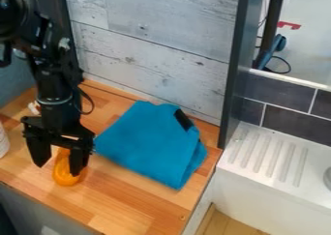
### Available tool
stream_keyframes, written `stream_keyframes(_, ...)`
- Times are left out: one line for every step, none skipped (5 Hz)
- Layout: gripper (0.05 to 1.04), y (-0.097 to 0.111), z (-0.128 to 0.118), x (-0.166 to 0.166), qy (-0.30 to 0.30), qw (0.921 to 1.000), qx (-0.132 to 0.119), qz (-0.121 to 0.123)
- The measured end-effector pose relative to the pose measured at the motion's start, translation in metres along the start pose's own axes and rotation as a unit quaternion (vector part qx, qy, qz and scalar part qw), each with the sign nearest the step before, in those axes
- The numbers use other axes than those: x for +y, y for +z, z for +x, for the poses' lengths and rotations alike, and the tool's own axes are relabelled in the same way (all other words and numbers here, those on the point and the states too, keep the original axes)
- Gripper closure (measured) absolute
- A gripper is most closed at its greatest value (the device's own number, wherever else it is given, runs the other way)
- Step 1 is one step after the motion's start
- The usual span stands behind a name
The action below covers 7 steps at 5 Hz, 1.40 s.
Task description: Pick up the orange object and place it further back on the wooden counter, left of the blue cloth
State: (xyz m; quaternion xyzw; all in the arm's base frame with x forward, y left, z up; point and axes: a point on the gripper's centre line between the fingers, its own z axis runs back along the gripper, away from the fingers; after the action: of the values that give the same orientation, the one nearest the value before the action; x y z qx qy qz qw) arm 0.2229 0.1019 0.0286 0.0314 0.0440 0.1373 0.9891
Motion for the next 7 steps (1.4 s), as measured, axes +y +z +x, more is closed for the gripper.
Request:
stream_keyframes(0.085,-0.011,-0.002,-0.001,0.003,0.9998,0.021,0.000)
stream_keyframes(0.085,-0.020,-0.002,0.001,-0.002,0.9993,0.036,0.006)
stream_keyframes(0.135,-0.025,-0.001,0.003,-0.003,0.9991,0.041,0.009)
stream_keyframes(0.297,-0.026,-0.002,0.002,-0.003,0.9993,0.036,0.008)
stream_keyframes(0.300,-0.024,-0.003,0.001,-0.007,0.9996,0.028,0.004)
stream_keyframes(0.300,-0.009,-0.012,0.008,-0.010,0.9994,0.024,0.024)
stream_keyframes(0.300,0.020,-0.017,0.027,0.016,0.9987,-0.015,0.046)
